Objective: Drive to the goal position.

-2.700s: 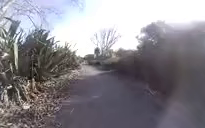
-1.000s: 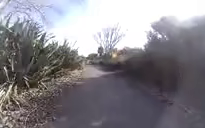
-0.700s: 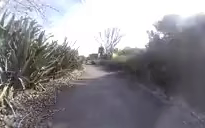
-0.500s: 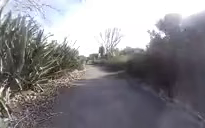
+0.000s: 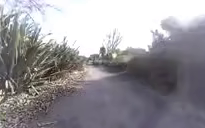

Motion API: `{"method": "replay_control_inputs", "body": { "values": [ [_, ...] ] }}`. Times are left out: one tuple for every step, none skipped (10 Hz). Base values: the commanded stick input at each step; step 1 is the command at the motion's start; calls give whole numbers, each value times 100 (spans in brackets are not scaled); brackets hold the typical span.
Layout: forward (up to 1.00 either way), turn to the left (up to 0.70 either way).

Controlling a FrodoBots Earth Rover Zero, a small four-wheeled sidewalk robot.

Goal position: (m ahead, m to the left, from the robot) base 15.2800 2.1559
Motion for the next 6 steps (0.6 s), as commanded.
{"method": "replay_control_inputs", "body": {
  "values": [
    [45,0],
    [45,0],
    [45,0],
    [45,0],
    [45,0],
    [45,0]
  ]
}}
